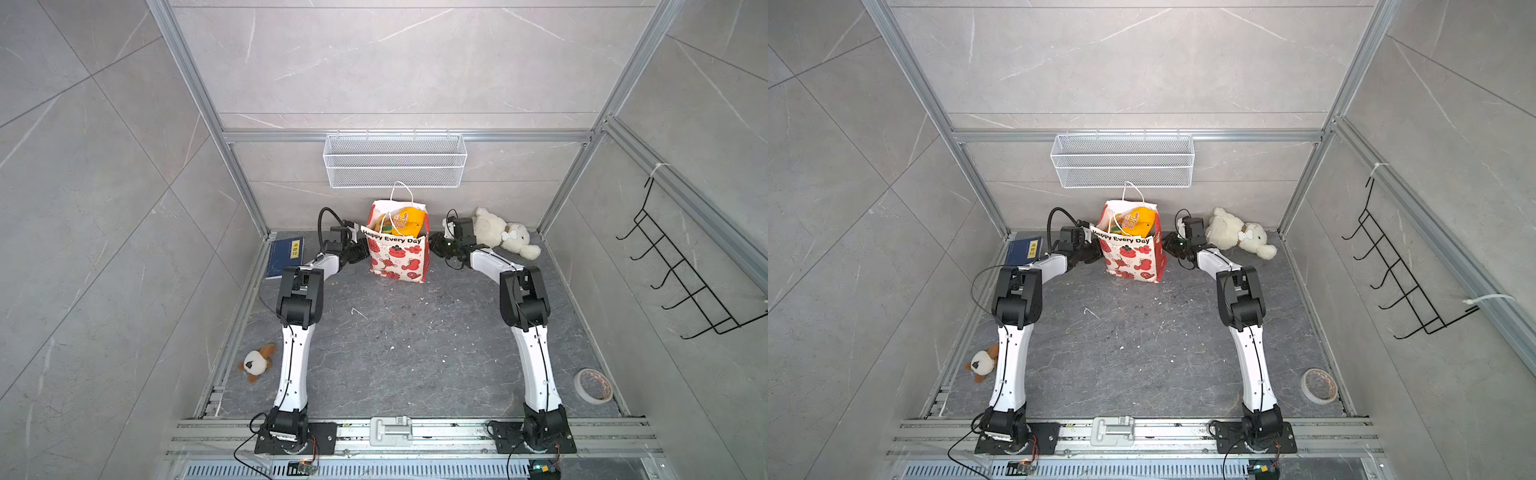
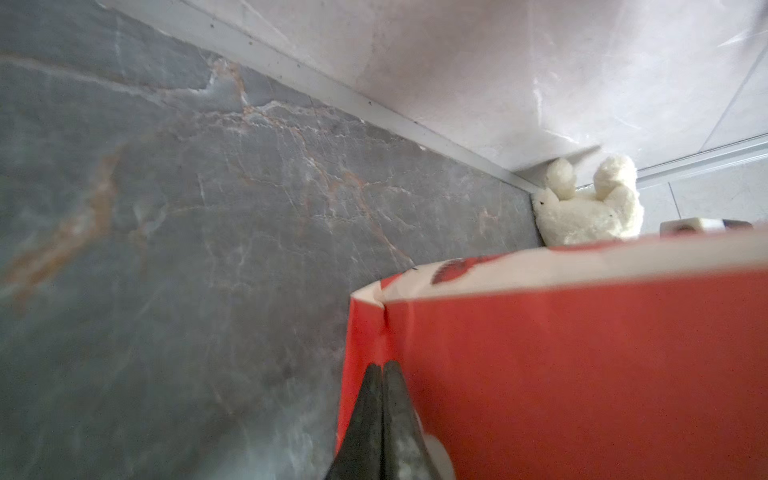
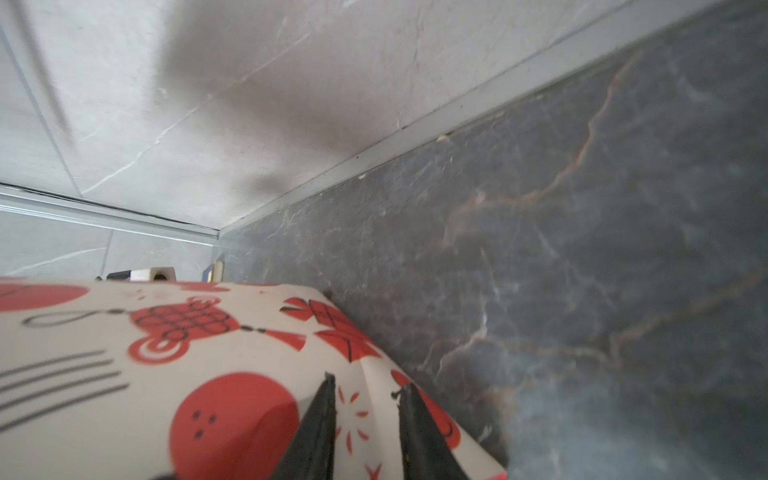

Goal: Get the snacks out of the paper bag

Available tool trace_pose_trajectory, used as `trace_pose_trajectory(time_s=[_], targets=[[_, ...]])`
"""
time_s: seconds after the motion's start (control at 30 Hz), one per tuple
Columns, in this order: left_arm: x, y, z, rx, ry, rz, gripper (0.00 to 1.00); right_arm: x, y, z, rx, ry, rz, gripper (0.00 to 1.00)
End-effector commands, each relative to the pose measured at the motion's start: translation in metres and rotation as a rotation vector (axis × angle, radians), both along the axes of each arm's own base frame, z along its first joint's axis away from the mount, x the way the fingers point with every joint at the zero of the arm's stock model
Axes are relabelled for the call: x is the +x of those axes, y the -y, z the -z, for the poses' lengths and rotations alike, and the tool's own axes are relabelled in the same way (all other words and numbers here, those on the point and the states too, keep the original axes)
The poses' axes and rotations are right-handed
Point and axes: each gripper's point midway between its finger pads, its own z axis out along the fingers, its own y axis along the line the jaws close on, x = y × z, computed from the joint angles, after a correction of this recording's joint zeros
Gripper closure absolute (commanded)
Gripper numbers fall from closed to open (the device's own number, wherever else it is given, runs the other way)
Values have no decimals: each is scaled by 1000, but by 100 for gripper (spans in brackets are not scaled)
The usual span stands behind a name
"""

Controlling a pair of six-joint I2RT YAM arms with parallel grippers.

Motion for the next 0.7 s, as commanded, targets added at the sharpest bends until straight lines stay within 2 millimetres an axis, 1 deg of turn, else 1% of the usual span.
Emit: trace_pose_trajectory(time_s=[0.0,0.13,0.27,0.33,0.4,0.43,0.47,0.53,0.6,0.67], targets=[[-12,9,-64,-24,152,17,100,-18,-15,-34,51,66,-37,70],[-41,11,-61,-10,140,30,100,-33,-13,-29,61,55,-41,70],[-72,19,-64,-14,135,50,100,-44,-8,-24,51,50,-27,70],[-87,20,-63,-7,129,54,100,-48,-5,-26,46,58,-21,70],[-102,23,-64,-6,116,63,100,-51,4,-26,27,53,13,70],[-108,21,-62,-3,109,57,100,-51,9,-25,20,47,36,69],[-112,18,-62,-12,105,46,100,-52,15,-25,15,43,61,68],[-114,10,-68,-31,112,24,100,-50,27,-27,11,38,107,67],[-107,-2,-75,-39,121,-3,100,-46,37,-30,4,45,148,68],[-94,-13,-84,-55,138,-11,100,-42,43,-34,-3,54,173,68]])
